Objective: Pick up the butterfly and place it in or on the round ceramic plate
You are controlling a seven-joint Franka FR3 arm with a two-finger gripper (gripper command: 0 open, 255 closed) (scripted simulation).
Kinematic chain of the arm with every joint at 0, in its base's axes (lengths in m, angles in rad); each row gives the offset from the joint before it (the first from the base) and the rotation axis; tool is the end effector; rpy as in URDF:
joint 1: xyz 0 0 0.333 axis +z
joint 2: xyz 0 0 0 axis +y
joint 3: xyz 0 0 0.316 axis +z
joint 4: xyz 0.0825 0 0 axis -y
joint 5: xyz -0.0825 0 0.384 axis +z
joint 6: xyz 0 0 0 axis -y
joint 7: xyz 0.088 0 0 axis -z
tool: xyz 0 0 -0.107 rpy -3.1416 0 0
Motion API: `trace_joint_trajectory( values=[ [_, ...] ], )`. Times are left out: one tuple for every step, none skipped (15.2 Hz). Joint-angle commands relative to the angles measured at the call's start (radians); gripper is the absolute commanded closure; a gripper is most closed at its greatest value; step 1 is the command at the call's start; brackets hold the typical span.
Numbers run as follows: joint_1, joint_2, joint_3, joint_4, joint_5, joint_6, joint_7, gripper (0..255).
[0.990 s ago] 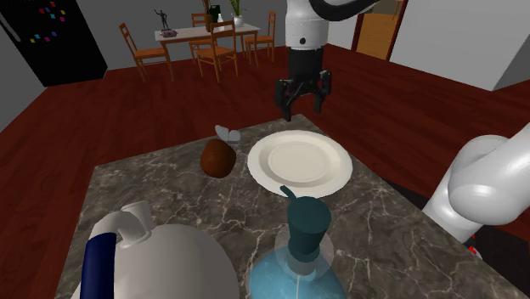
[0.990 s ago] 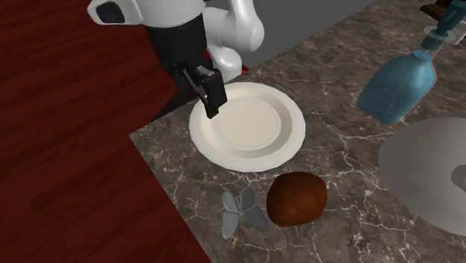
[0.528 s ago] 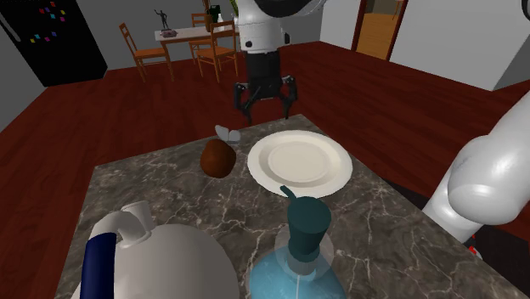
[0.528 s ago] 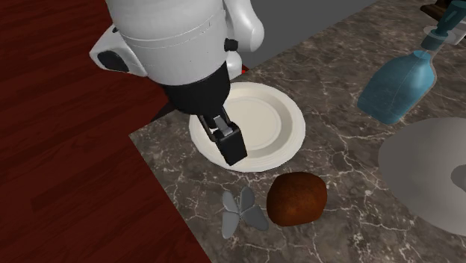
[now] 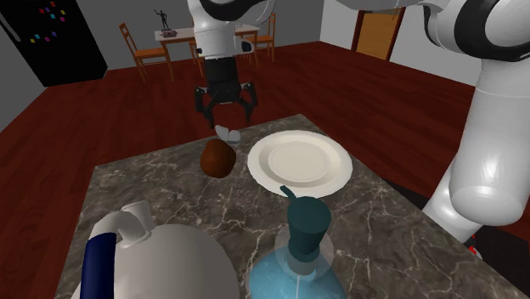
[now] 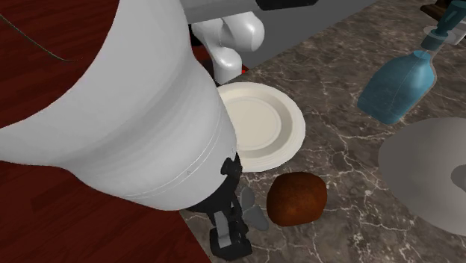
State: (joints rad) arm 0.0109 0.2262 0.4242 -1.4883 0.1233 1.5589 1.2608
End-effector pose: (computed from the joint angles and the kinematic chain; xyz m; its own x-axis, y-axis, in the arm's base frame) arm 0.5578 0.2461 0.5428 0.6443 -0.7247 -0.2441 -0.7351 -0.6750 0.0635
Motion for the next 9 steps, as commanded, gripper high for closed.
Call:
trace_joint_trajectory(
  values=[
    [0.009, 0.027, 0.001, 0.013, -0.003, 0.011, 0.028, 0],
    [0.009, 0.023, 0.001, -0.005, -0.001, 0.026, 0.027, 0],
    [0.009, 0.019, 0.001, -0.024, 0.001, 0.041, 0.025, 0],
    [0.009, 0.015, 0.002, -0.041, 0.002, 0.055, 0.024, 0],
    [0.009, 0.012, 0.002, -0.058, 0.004, 0.069, 0.023, 0],
    [0.009, 0.009, 0.002, -0.075, 0.005, 0.083, 0.021, 0],
    [0.009, 0.005, 0.003, -0.101, 0.007, 0.105, 0.02, 0],
    [0.009, 0.005, 0.003, -0.101, 0.007, 0.105, 0.02, 0],
    [0.009, 0.005, 0.003, -0.101, 0.007, 0.105, 0.02, 0]
  ],
)
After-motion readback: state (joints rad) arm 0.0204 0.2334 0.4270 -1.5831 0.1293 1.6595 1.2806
